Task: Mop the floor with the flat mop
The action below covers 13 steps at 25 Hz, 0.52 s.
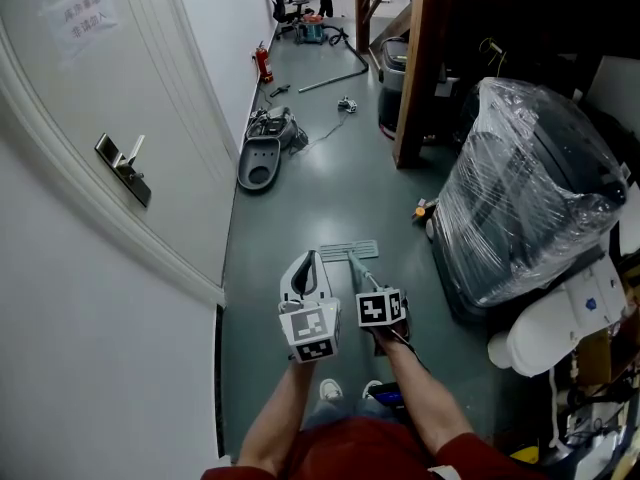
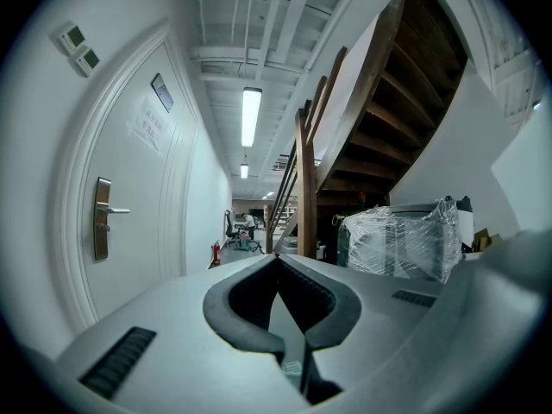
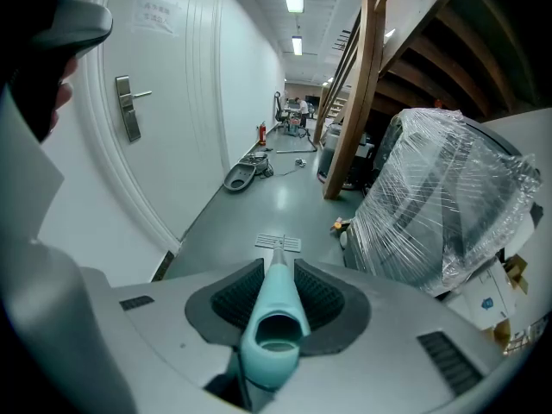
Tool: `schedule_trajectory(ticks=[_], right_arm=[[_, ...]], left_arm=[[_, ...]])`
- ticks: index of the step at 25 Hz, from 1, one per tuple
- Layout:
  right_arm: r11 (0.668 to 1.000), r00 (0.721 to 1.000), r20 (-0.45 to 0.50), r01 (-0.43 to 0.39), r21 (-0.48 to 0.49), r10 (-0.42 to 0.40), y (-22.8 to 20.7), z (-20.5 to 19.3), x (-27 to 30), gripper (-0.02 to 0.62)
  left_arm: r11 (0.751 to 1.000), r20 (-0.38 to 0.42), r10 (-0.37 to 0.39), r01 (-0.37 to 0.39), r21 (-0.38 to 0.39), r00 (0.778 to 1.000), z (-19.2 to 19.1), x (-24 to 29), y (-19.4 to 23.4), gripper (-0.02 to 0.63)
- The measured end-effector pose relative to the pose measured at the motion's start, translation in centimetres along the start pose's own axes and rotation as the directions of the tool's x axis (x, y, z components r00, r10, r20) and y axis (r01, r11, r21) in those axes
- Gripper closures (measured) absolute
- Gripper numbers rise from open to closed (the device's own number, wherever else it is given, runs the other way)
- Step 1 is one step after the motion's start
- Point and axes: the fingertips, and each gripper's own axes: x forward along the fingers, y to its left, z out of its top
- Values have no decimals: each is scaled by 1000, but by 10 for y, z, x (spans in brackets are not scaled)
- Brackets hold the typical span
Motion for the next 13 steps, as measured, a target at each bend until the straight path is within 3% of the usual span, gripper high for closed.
schedule_trajectory(ticks=[13], right_arm=[[1000, 1000, 1, -2, -1, 2, -5, 0, 1, 476]], left_arm=[[1000, 6, -15, 15, 4, 1000, 2, 2, -8, 591]])
